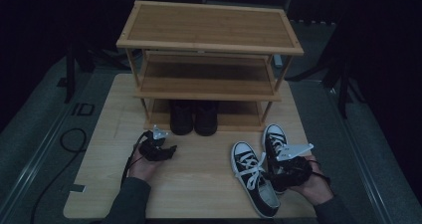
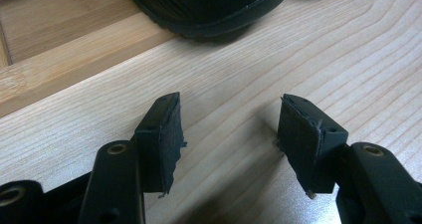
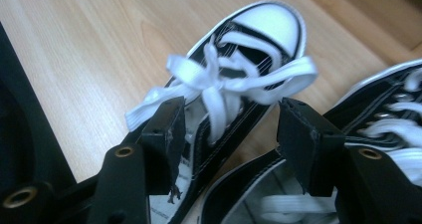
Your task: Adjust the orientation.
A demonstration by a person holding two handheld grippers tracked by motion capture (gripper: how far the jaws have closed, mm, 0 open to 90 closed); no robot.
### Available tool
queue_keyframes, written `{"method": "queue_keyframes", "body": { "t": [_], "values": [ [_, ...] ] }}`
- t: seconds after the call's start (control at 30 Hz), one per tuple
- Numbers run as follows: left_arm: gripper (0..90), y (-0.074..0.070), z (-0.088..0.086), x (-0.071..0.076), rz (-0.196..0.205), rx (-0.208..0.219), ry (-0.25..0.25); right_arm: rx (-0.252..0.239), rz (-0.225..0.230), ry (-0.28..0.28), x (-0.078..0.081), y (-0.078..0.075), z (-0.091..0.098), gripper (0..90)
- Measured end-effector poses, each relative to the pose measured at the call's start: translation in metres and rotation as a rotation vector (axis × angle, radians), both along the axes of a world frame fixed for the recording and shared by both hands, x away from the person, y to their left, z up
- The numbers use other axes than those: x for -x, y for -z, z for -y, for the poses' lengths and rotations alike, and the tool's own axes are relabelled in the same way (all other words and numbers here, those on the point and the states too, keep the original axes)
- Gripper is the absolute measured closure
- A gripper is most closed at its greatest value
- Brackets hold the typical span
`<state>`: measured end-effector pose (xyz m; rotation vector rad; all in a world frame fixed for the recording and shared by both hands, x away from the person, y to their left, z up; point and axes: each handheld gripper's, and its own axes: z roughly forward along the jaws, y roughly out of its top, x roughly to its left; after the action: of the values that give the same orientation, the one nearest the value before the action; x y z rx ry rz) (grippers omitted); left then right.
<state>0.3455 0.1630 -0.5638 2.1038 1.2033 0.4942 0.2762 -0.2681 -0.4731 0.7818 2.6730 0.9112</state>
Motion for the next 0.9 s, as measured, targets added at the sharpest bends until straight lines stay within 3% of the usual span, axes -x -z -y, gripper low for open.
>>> {"method": "queue_keyframes", "body": {
  "t": [0.13, 0.47, 0.63, 0.9],
  "values": [
    [43.0, 0.000, 0.000, 0.000, 0.000, 0.000, 0.001, 0.030, -0.019, -0.012, 0.001, 0.007, -0.004, 44.4],
    [43.0, 0.000, 0.000, 0.000, -0.001, 0.000, 0.001, 0.181, -0.025, 0.016, -0.001, 0.024, -0.020, 61.0],
    [43.0, 0.000, 0.000, 0.000, -0.001, 0.000, 0.000, 0.191, -0.054, 0.025, -0.004, 0.025, -0.024, 78.4],
    [42.9, 0.000, 0.000, 0.000, 0.000, 0.000, -0.001, 0.160, -0.037, 0.050, -0.006, 0.026, -0.024, 83.9]
  ]
}}
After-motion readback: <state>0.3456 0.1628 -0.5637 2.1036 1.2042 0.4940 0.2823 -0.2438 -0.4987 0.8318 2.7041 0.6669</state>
